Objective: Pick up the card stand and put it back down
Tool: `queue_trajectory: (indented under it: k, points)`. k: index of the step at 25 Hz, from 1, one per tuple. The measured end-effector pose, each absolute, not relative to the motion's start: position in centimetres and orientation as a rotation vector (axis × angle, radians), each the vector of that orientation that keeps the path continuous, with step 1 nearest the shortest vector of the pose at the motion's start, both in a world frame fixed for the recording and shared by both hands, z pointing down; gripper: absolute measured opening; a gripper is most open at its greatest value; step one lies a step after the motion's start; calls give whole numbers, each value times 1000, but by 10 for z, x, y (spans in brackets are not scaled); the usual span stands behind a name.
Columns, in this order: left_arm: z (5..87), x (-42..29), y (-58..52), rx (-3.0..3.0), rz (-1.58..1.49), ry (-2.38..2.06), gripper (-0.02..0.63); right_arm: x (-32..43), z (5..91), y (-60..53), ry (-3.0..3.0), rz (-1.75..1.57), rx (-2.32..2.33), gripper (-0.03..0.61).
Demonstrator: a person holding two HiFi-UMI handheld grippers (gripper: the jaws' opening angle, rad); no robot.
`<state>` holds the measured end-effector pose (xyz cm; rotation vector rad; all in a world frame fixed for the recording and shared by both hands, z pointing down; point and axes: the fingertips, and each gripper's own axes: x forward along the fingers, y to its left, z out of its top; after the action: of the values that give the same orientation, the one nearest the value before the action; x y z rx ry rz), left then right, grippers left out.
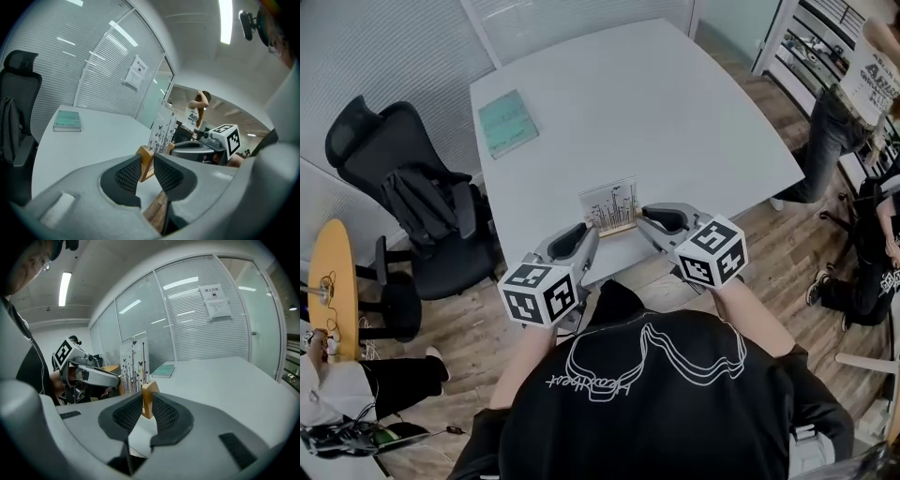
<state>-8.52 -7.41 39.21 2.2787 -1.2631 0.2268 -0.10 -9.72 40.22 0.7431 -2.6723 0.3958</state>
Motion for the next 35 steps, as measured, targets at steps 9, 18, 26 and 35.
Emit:
queue_trajectory:
  k: [9,18,26,35]
  points:
    - [381,-105,-115,2292,242,-1264,89,-21,393,-137,-2685,407,765,70]
    - [400,-117,-152,2312,318,-1220,86,-34,403,-179,-2647,343,808,67]
    - [438,-119,-184,2292,383,-1160,84,-37,439,-207,-2579,318,813,67]
    - [492,-117,-212,2249,472,-1112,84,-35,499,-234,-2515,385,811,66]
